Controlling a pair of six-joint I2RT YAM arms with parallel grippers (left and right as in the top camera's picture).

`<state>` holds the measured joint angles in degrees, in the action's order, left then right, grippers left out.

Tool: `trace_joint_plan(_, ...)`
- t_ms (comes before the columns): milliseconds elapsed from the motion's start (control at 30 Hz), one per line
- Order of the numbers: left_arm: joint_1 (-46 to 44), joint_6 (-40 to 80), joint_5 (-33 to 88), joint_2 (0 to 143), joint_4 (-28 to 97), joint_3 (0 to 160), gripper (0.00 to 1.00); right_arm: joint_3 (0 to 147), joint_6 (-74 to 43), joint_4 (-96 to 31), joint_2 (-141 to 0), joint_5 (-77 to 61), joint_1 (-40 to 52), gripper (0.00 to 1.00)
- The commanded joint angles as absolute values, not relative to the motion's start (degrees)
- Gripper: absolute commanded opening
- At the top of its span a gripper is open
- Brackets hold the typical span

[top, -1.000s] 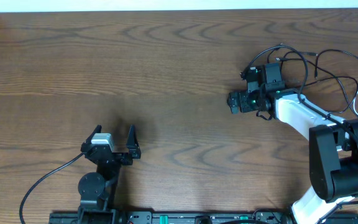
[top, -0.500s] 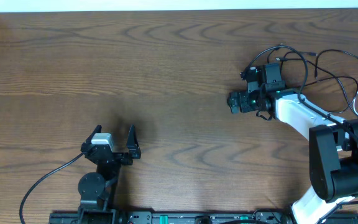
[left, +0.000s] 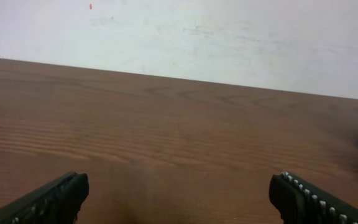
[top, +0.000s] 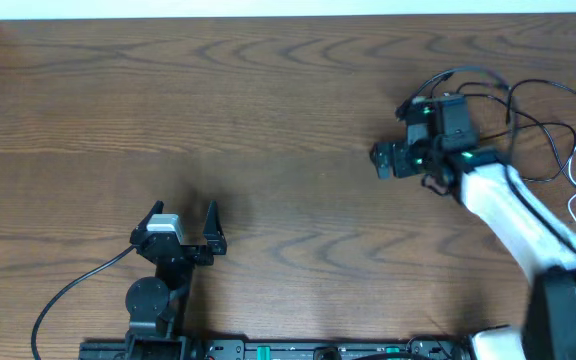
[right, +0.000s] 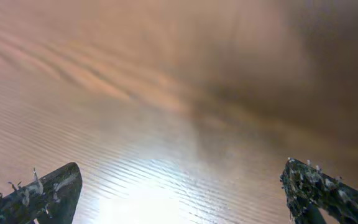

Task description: Untangle cables

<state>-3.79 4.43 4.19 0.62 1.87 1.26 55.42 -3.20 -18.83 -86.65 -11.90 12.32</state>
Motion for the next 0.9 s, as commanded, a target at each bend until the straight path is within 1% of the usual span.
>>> trace_joint_plan(0,-3.55,3.88,5.78,0.27,3.77,0.25,0.98,55.55,-2.68,-18.92,-77.91,-12.16,12.69,0.99)
trace_joint_plan(500,-3.55,3.88,5.78,0.27,3.77,0.25,0.98,50.87,-2.70,-19.57,-39.09,-12.19,12.69,0.99)
trace_joint_plan(667,-3.55,3.88,5.78,0.27,3.77,0.25,0.98,50.87,-2.70,-19.59,-31.79,-12.19,12.69,0.99)
trace_joint_plan(800,-3.55,3.88,5.78,0.27,3.77,0.25,0.98,50.85,-2.70,-19.99,-29.58,-12.19,12.69,0.99)
trace_joint_plan(867,-3.55,3.88,5.78,0.27,3.77,0.25,0.98,50.85,-2.70,-23.03,-29.54,-12.19,12.69,0.99)
